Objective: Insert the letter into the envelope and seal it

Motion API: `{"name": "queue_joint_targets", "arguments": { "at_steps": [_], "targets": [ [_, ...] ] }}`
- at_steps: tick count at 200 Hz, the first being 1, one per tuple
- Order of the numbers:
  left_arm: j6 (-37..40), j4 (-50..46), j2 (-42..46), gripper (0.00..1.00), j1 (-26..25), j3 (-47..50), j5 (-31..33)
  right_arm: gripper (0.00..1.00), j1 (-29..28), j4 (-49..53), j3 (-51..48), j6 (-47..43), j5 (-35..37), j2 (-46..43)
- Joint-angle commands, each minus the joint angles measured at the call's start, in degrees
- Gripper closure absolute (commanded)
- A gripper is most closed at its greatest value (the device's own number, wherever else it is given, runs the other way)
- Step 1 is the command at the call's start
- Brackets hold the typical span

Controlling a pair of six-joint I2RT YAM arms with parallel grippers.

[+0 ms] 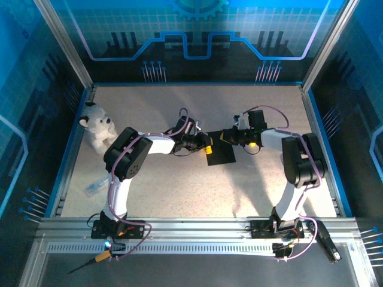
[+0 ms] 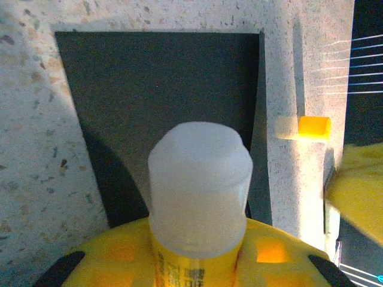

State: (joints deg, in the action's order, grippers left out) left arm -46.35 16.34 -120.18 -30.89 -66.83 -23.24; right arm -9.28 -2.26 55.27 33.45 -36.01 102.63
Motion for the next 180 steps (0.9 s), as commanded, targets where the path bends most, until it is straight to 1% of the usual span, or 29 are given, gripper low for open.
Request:
{"name": "queue_joint_targets", "arguments": {
  "at_steps": [1,35,73,128,160,165,180],
  "targets": [
    [1.5,-5.0,-1.2,1.00,0.2,0.8,-0.8,1.00,1.1,0.0,-1.3,0.2,2.3,-3.0],
    [1.6,-5.1,-1.0,1.00,0.2,0.8,-0.9,1.00,1.5,3.0,-2.0,-1.4,3.8,-1.3],
    [2.2,-5.7,-0.9,1.00,0.2,0.7,-0.9,1.00,1.0,2.3,-3.5,-1.1,3.7,1.7],
    [3.8,-7.6,-1.0,1.00,0.2,-0.4,-1.0,1.00,0.2,4.4,-4.5,-1.9,6.1,5.2],
    [4.7,-8.8,-0.9,1.00,0.2,-1.1,-1.2,1.00,0.1,5.1,-4.6,-2.5,7.4,5.6],
    [4.9,-8.9,-0.9,1.00,0.2,-1.2,-1.3,1.00,0.0,5.2,-6.0,-2.6,7.6,5.4],
    [5.0,-9.0,-1.0,1.00,0.2,-1.3,-1.3,1.00,0.0,5.3,-6.3,-2.9,7.7,5.0]
  ]
}}
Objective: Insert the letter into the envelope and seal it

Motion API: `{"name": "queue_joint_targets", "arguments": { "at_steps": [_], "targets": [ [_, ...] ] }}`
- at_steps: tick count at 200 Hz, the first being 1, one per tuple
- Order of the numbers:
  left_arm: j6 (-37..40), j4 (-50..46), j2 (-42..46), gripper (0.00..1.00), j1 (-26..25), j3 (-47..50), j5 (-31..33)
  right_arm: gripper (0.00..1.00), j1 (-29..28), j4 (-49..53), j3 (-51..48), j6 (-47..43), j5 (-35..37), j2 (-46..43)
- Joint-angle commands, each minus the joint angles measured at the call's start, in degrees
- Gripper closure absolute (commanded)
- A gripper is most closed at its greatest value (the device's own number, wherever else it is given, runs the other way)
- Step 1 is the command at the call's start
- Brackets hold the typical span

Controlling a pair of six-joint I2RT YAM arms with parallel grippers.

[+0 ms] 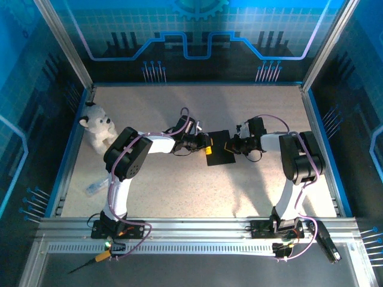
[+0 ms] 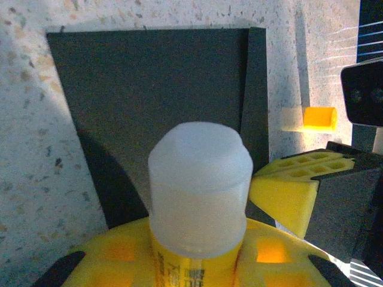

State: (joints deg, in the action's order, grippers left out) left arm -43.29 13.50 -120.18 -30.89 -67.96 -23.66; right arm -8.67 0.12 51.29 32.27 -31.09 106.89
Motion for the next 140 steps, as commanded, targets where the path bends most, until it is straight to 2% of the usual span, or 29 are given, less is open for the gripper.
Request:
{"name": "queue_joint_targets", "arguments": {
  "at_steps": [1,83,140],
  "targets": [
    [1.9,-6.2,-0.9,1.00,0.2,-0.2,-0.9,1.00,-0.6,2.9,-2.3,-1.7,2.8,0.7],
    [2.1,-6.5,-0.8,1.00,0.2,-0.1,-0.8,1.00,-1.0,1.5,-3.1,2.4,0.2,-6.7],
    [1.7,-6.1,-0.8,1.00,0.3,0.2,-1.1,1.00,-2.1,-1.2,-7.3,3.0,0.3,-3.6]
  ]
}}
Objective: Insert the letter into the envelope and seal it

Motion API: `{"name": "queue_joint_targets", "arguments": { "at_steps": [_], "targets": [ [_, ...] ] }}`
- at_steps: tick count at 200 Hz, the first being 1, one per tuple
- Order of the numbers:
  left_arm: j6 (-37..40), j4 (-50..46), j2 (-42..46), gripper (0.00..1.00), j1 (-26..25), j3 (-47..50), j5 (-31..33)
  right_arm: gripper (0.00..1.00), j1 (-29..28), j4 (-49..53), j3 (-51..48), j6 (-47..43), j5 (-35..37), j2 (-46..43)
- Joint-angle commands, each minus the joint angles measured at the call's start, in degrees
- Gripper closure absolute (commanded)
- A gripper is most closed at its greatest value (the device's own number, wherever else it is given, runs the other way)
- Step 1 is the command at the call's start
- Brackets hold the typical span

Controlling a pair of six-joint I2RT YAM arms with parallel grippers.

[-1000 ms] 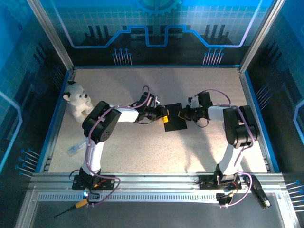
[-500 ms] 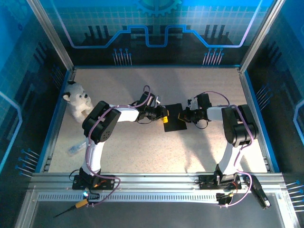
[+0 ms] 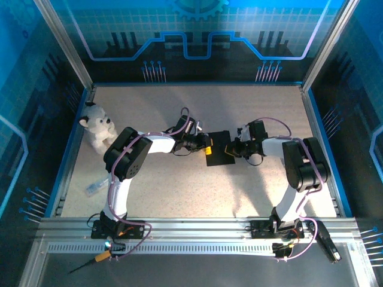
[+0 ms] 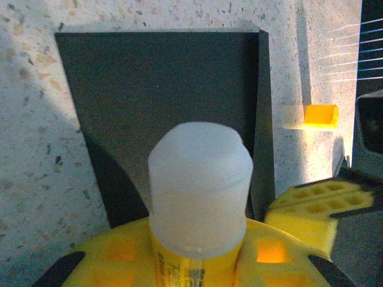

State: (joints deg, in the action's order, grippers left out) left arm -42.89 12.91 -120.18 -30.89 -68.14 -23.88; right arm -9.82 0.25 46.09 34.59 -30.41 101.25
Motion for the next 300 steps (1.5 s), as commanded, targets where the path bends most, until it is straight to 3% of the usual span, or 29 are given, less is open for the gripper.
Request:
{"name": "queue_joint_targets", "arguments": {
  "at_steps": [1,52,174,261,300],
  "targets": [
    [1.3,-5.5,-0.8,1.00,0.3,0.4,-0.9,1.00,-1.0,-1.4,-2.1,0.7,-0.4,2.2],
    [1.6,-5.9,-0.8,1.00,0.3,0.2,-0.9,1.00,-1.3,-1.3,-4.6,-0.4,0.9,3.3],
    [2.2,-6.6,-0.8,1.00,0.3,0.1,-1.0,1.00,-2.0,-1.4,-2.1,4.3,-1.2,-4.2],
    [2.3,-6.6,-0.4,1.00,0.3,0.6,-1.1,1.00,-2.4,-6.7,-8.2,4.4,-0.5,3.2],
    [2.9,-7.3,-0.2,1.00,0.2,0.6,-1.0,1.00,-2.3,-7.5,-8.6,4.9,-0.9,2.4]
  ]
}}
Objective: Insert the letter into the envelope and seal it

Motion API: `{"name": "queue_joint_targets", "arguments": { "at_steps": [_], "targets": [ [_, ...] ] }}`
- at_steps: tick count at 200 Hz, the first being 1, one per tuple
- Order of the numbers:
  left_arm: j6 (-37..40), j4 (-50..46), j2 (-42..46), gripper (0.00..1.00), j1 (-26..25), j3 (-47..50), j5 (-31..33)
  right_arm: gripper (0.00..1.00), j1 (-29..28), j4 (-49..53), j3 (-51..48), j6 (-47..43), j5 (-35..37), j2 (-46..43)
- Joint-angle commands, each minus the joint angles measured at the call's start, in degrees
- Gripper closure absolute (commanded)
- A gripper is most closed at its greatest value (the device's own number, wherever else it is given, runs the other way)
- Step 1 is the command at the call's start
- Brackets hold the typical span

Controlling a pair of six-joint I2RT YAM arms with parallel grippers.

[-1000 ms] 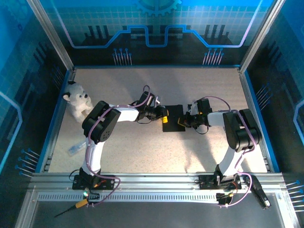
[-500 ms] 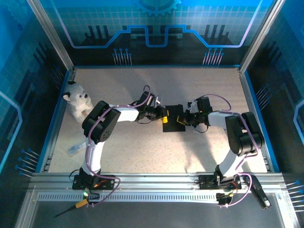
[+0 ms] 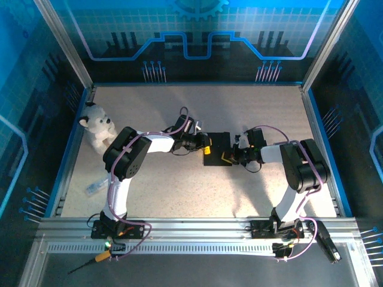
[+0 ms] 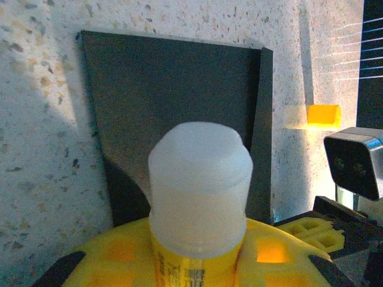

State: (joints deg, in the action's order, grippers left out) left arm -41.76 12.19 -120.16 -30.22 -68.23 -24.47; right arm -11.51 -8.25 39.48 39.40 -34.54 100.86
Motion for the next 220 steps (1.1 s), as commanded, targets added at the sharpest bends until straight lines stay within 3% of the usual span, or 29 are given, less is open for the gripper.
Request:
{"name": "queue_joint_targets", "arguments": {
  "at_steps": [1,50,128,220],
  "targets": [
    [1.8,-6.6,-0.2,1.00,-0.5,0.6,-0.4,1.00,-0.6,1.0,-2.0,0.1,3.2,2.7],
    [3.5,-8.6,-0.1,1.00,-0.5,-0.2,-0.3,1.00,0.1,4.1,4.3,1.0,1.5,-1.5],
    [4.7,-10.0,0.0,1.00,-0.4,-0.5,-0.1,1.00,1.3,6.2,15.7,-0.4,1.3,7.0],
    [4.6,-10.0,-0.6,1.00,-0.5,-0.7,-0.3,1.00,2.0,-0.7,11.2,0.9,1.7,13.4]
  ]
}}
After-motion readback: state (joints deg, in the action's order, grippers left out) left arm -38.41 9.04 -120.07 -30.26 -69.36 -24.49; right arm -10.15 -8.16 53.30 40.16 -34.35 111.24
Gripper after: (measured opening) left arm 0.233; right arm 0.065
